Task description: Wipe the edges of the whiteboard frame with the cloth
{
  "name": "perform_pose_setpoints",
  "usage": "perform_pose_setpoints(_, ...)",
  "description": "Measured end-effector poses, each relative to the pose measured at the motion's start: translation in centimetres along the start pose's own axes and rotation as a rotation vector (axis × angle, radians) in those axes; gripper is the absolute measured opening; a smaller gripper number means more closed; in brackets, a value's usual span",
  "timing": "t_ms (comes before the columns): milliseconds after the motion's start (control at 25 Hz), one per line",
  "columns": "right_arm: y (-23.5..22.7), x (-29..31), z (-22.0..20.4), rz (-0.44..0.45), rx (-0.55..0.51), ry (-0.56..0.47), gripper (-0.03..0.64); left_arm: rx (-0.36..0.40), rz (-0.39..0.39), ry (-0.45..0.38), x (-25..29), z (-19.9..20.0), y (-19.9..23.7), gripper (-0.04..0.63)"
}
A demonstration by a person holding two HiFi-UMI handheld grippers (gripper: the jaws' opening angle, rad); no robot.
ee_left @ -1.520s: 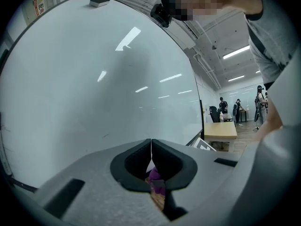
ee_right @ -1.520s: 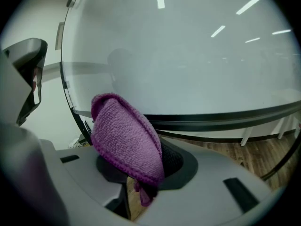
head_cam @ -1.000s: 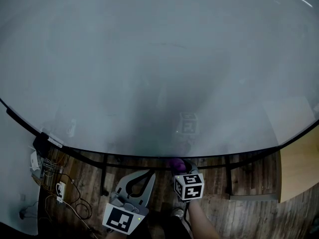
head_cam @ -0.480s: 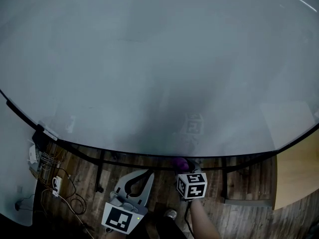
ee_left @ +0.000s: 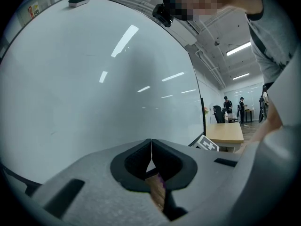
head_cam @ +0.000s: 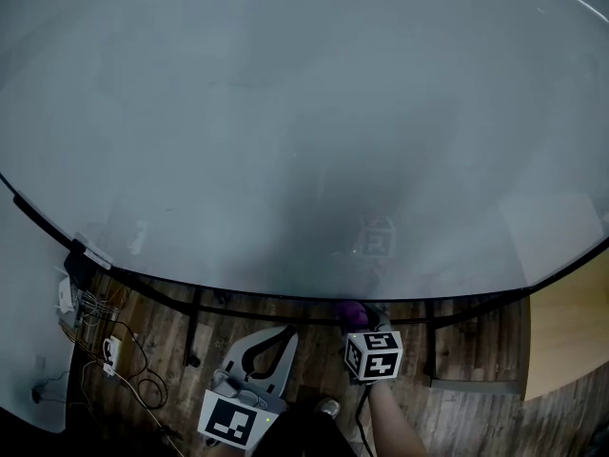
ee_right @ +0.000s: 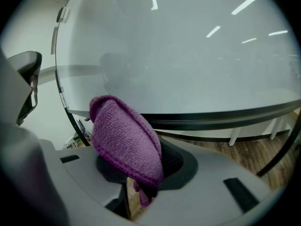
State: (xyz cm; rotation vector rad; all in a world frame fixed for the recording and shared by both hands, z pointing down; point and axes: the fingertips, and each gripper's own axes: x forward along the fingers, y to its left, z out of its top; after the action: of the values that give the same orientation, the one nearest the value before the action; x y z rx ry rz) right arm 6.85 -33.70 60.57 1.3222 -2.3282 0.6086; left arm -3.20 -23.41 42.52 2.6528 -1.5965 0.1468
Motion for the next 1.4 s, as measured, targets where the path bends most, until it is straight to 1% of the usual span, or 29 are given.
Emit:
perform_pose_setpoints(240,0.1,-0.1,-0.1,-0.056,0.042,-0.004,0.115,-0.009,-0.049,0.002,0.1,-0.1,1.4,0.020)
perform_pose_setpoints(520,-0.2,-0.6,0.0,-0.138,0.062,-0.002,0.115,0.002,-0.136,-0.016,-0.2,0.6,1.8,0.020)
perform_pose_setpoints(720,-0.4,-1.0,0.1,-0.174,0.058,-0.007,0.115,0.000,-0.158,-0.028,-0.1,0.7,2.2,0.020)
perform_pose_setpoints(840,-0.5,-1.1,0.1,-0.175,0.043,0.003,0.115,-0.006,-0.154,-0.038,-0.1,0.9,2.2,0.020)
perform_pose_setpoints(1000,-0.5,-0.8,0.2,-0.155,0.022,0.005,0.115,-0.008,-0.121,-0.046,0.3,0.9,2.0,0.020)
perform_pose_setpoints(1160,-0.9,-1.1,-0.1,-0.130,0.008,0.007,0.115,-0.001,-0.089,-0.046,0.7,0.9,0.5,0.017)
perform_pose_setpoints(1400,-3.2,-1.8,-0.1,-0.088,-0.005,0.012,0.115,0.008,-0.051,-0.033,1.9,1.0,-2.6,0.017)
